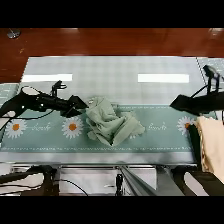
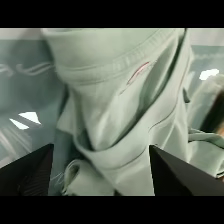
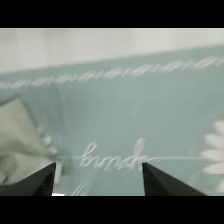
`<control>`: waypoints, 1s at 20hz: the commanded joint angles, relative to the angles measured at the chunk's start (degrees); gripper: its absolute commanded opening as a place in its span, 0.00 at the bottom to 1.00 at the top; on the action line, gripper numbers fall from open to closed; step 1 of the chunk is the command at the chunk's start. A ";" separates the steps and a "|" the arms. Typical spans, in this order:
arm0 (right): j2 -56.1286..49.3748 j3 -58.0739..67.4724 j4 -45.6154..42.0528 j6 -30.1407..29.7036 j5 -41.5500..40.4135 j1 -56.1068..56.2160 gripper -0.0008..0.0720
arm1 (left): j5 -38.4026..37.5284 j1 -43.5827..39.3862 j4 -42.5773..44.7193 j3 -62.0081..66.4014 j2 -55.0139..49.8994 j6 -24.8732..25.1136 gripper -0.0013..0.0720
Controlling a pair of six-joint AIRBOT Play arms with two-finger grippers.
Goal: Fold the shirts.
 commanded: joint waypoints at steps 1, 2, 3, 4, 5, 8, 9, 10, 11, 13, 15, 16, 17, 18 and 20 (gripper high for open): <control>2.23 -9.55 6.25 -1.16 -2.10 4.46 0.86 | -3.93 -3.63 -5.99 2.99 -5.92 5.88 0.98; 2.21 -11.26 6.29 0.50 -4.31 7.13 0.86 | -6.54 -5.29 -5.97 4.70 -7.13 7.13 0.97; 2.16 -12.28 6.29 2.03 -6.25 9.51 0.86 | -7.50 -6.58 -5.90 6.34 -8.00 7.48 0.91; 2.10 -12.85 6.27 3.30 -7.63 12.11 0.86 | -7.37 -7.26 -5.90 7.98 -8.48 7.78 0.37; 2.05 -12.98 6.23 4.68 -8.74 14.69 0.86 | -6.95 -7.45 -5.92 9.73 -8.44 9.94 0.05; 1.86 -13.00 6.47 8.15 -8.85 23.10 0.86 | -7.13 -7.02 -5.64 15.34 -8.39 10.01 0.04; 1.38 -13.11 6.71 9.64 -9.07 26.84 0.86 | -7.10 -6.84 -5.20 16.74 -8.41 9.51 0.04; 0.63 -13.11 7.08 11.45 -9.44 30.62 0.86 | -7.04 -6.75 -5.01 17.79 -8.41 9.51 0.04; -0.44 -13.11 7.89 13.38 -10.75 34.97 0.86 | -6.86 -6.64 -5.01 18.40 -8.41 9.51 0.04; -2.56 -13.11 8.90 16.55 -15.15 43.01 0.86 | -4.92 -6.14 -4.66 18.69 -8.39 8.39 0.04; -5.25 -13.11 9.03 20.37 -19.32 48.92 0.86 | -2.05 -4.83 -3.98 18.69 -8.39 6.51 0.04; -6.49 -13.11 10.05 21.46 -21.38 50.86 0.86 | -1.33 -3.98 -3.96 18.67 -8.39 5.88 0.04; -7.76 -13.09 12.37 21.92 -24.50 52.57 0.86 | -1.33 -3.23 -3.98 18.67 -8.39 5.64 0.04; -9.14 -13.09 15.28 21.75 -28.28 54.01 0.86 | -1.75 -2.67 -3.98 18.67 -8.39 5.66 0.04; -11.98 -13.09 19.71 21.68 -36.00 55.93 0.86 | -2.95 -2.43 -3.93 18.67 -8.39 5.70 0.04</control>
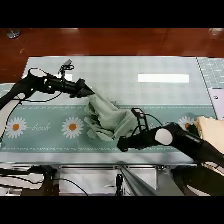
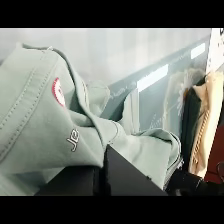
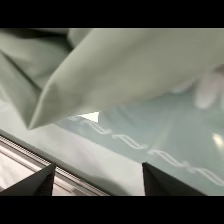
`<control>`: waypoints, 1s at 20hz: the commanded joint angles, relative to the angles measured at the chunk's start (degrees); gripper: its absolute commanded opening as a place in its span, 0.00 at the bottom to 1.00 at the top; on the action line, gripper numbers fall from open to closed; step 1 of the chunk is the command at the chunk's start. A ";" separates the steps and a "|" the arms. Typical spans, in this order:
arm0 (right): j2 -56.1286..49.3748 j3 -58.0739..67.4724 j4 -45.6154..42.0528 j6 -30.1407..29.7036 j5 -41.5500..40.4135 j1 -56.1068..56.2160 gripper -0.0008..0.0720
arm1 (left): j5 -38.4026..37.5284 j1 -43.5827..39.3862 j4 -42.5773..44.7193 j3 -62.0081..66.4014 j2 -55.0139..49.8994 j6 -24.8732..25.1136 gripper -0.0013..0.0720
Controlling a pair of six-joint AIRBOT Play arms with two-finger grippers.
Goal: Fold the shirts.
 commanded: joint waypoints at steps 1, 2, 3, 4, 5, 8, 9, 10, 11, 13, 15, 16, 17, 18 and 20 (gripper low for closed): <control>-5.22 0.00 9.14 1.81 -15.15 5.05 0.86 | -0.57 0.79 0.20 0.20 -0.02 -0.70 0.04; -6.75 0.09 12.11 0.74 -18.56 5.11 0.86 | -0.76 0.59 0.22 0.20 -0.02 -0.70 0.04; -8.02 0.15 14.01 -0.28 -20.96 5.11 0.86 | -0.81 0.17 0.22 0.20 0.00 -0.70 0.04; -9.22 0.15 14.99 -0.28 -23.06 5.11 0.86 | -0.81 -0.07 0.20 0.20 0.02 -0.72 0.04; -10.29 0.15 15.56 -0.24 -24.37 5.09 0.85 | -0.81 -0.24 0.20 0.20 0.02 -0.72 0.04; -11.26 0.31 14.84 -1.53 -26.21 4.94 0.35 | -0.96 -0.63 0.15 0.20 0.17 -0.72 0.04; -11.10 1.03 14.67 -3.89 -26.23 4.92 0.07 | -1.20 -0.61 0.13 0.22 0.35 -0.72 0.04; -10.82 2.54 14.14 -6.78 -25.62 4.20 0.04 | -1.27 -0.50 0.13 0.22 0.74 -0.72 0.04; -10.40 4.61 12.74 -8.81 -23.52 2.40 0.04 | -1.20 -0.24 0.09 0.35 1.60 -0.72 0.04; -8.46 10.78 5.75 -9.66 -16.59 -4.11 0.04 | -1.70 1.01 -0.57 2.38 3.89 -0.81 0.04; -6.05 19.58 -1.92 -10.23 -6.40 -12.68 0.04 | -2.27 2.78 -2.27 6.45 7.26 -1.40 0.04; -4.92 25.35 -4.79 -11.37 -0.66 -17.18 0.04 | -2.21 3.80 -3.04 9.07 9.16 -1.40 0.04; -4.17 31.58 -6.10 -13.03 5.03 -21.20 0.04 | -1.73 5.05 -3.98 12.44 11.23 -1.40 0.04; -3.87 39.34 -5.77 -15.76 12.02 -25.57 0.04 | -0.87 6.34 -4.20 15.93 13.20 -1.88 0.04; -3.85 55.71 -4.42 -21.38 26.93 -33.03 0.04 | 1.88 9.33 -4.20 24.02 17.49 -2.86 0.04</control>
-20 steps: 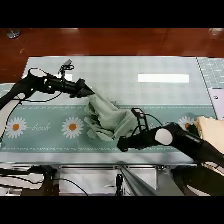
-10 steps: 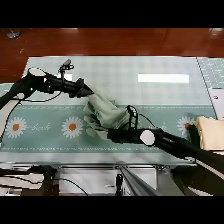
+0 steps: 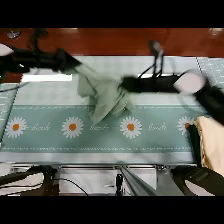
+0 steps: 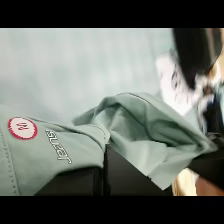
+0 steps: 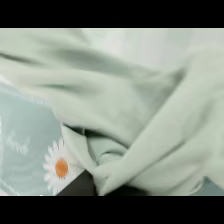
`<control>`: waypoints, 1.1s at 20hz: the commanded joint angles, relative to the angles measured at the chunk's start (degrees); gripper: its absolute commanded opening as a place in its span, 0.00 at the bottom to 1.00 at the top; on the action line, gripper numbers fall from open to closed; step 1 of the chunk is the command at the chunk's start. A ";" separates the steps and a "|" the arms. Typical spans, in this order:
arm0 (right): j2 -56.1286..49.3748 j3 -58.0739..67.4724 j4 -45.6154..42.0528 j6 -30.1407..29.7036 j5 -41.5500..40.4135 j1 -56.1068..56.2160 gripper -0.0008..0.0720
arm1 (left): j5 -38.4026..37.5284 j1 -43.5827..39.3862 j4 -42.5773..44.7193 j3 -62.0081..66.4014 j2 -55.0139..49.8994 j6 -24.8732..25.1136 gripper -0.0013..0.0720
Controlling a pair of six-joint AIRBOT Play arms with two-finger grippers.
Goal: Fold the shirts.
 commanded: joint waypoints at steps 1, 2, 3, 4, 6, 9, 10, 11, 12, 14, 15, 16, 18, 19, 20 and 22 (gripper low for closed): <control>1.03 26.62 -2.32 -7.63 27.17 -13.73 0.04 | 3.93 4.76 -1.09 12.61 7.21 -0.92 0.04; 1.03 33.86 -2.27 -7.67 31.74 -16.50 0.04 | 4.74 6.03 -1.09 16.44 9.33 -0.94 0.04; 1.03 40.65 -2.27 -7.69 35.32 -18.45 0.04 | 5.25 6.95 -1.16 19.65 11.39 -0.96 0.04; 1.03 47.34 -2.34 -7.74 38.71 -19.65 0.04 | 5.44 7.61 -1.27 22.64 13.81 -0.94 0.04; 2.97 54.03 -2.38 -7.72 42.40 -20.02 0.04 | 5.40 8.52 -1.22 25.68 19.32 -0.70 0.04; 9.53 52.26 -2.49 -7.89 44.24 -20.02 0.04 | 3.26 9.03 2.16 25.70 27.85 -0.13 0.04; 11.39 50.90 -2.58 -8.44 44.92 -20.02 0.04 | -0.13 8.98 4.39 25.68 30.08 -0.50 0.04; 13.35 48.98 -2.89 -8.87 45.51 -20.02 0.04 | -4.09 8.98 7.48 25.66 32.00 -1.75 0.04; 15.02 47.06 -3.19 -8.87 46.16 -20.02 0.04 | -8.31 8.98 11.72 25.51 33.79 -4.00 0.04; 18.01 43.01 -4.04 -8.85 48.28 -20.02 0.04 | -12.87 8.72 20.26 23.06 37.83 -9.27 0.04; 19.17 41.27 -4.07 -8.74 49.88 -20.02 0.04 | -13.00 8.50 24.22 20.44 40.13 -12.00 0.04; 20.13 39.60 -4.07 -8.66 50.71 -20.02 0.04 | -13.77 8.50 26.99 17.03 42.47 -13.22 0.04; 21.88 35.63 -3.45 -7.82 49.99 -20.02 0.04 | -14.16 8.13 28.46 8.20 46.47 -12.46 0.04; 22.49 33.11 -2.89 -7.56 49.09 -20.02 0.04 | -13.60 7.67 28.28 2.84 47.95 -12.50 0.04; 22.69 30.47 -1.75 -7.58 48.54 -20.02 0.04 | -13.51 7.39 27.43 -2.21 48.87 -12.48 0.04; 22.69 23.56 0.59 -7.78 47.15 -20.02 0.04 | -13.51 6.58 26.16 -12.74 49.57 -12.50 0.04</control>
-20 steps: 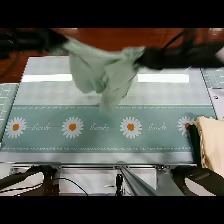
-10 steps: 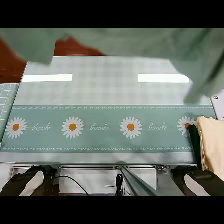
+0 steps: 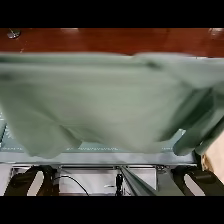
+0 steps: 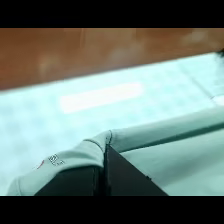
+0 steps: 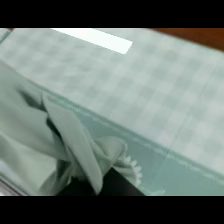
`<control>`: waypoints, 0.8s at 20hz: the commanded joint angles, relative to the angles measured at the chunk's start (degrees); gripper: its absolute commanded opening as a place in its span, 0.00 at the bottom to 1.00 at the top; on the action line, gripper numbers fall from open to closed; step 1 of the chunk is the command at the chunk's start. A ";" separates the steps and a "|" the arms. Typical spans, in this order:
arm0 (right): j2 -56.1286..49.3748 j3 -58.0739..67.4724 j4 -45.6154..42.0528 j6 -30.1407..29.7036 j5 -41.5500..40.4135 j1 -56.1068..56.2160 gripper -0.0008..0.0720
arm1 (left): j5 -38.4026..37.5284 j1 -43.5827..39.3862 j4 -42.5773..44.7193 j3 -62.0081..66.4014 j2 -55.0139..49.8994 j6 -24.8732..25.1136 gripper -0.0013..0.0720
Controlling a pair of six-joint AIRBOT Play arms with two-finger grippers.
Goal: Fold the shirts.
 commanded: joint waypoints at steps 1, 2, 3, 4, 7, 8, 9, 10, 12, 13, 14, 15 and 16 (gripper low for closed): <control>1.09 -12.07 4.00 -0.90 -3.15 -0.02 0.04 | -0.83 -1.40 0.22 -17.64 2.71 -0.96 0.04; 1.09 -17.00 4.33 -2.89 -6.36 -0.02 0.04 | 0.22 -2.03 0.28 -23.10 2.36 -0.76 0.04; 1.09 -21.92 3.82 -4.20 -10.69 -0.02 0.04 | 2.21 -2.47 0.26 -28.24 1.92 0.46 0.04; 1.01 -27.32 2.78 -4.74 -16.63 -0.02 0.04 | 6.14 -2.78 0.24 -33.92 1.31 2.49 0.04; -3.37 -37.55 1.09 -4.63 -31.63 -0.02 0.04 | 19.58 -3.06 -0.33 -45.18 -3.96 3.45 0.04; -7.08 -37.77 0.74 -4.63 -34.23 -0.02 0.04 | 23.08 -3.65 -1.51 -46.14 -7.41 5.79 0.04; -10.86 -37.35 0.76 -4.57 -36.92 -0.04 0.04 | 26.12 -4.66 -3.65 -45.92 -11.37 8.24 0.04; -15.15 -36.41 0.72 -4.17 -39.98 -0.04 0.04 | 29.20 -5.77 -6.32 -45.22 -15.15 10.51 0.04; -23.63 -32.94 1.33 -2.49 -43.87 -0.04 0.04 | 35.56 -7.74 -9.40 -41.92 -23.06 12.55 0.04; -27.56 -30.58 2.10 -1.75 -44.96 -0.04 0.04 | 37.75 -8.35 -10.23 -39.23 -27.02 12.55 0.04; -31.65 -27.63 2.86 -0.81 -45.83 -0.04 0.04 | 38.36 -8.59 -10.88 -36.26 -30.53 12.55 0.04; -35.06 -24.74 3.61 -0.31 -46.29 -0.22 0.04 | 37.81 -8.61 -11.67 -32.81 -34.05 12.55 0.04; -38.38 -21.62 4.52 0.59 -46.31 -0.63 0.04 | 36.44 -8.63 -11.85 -29.73 -36.98 12.55 0.04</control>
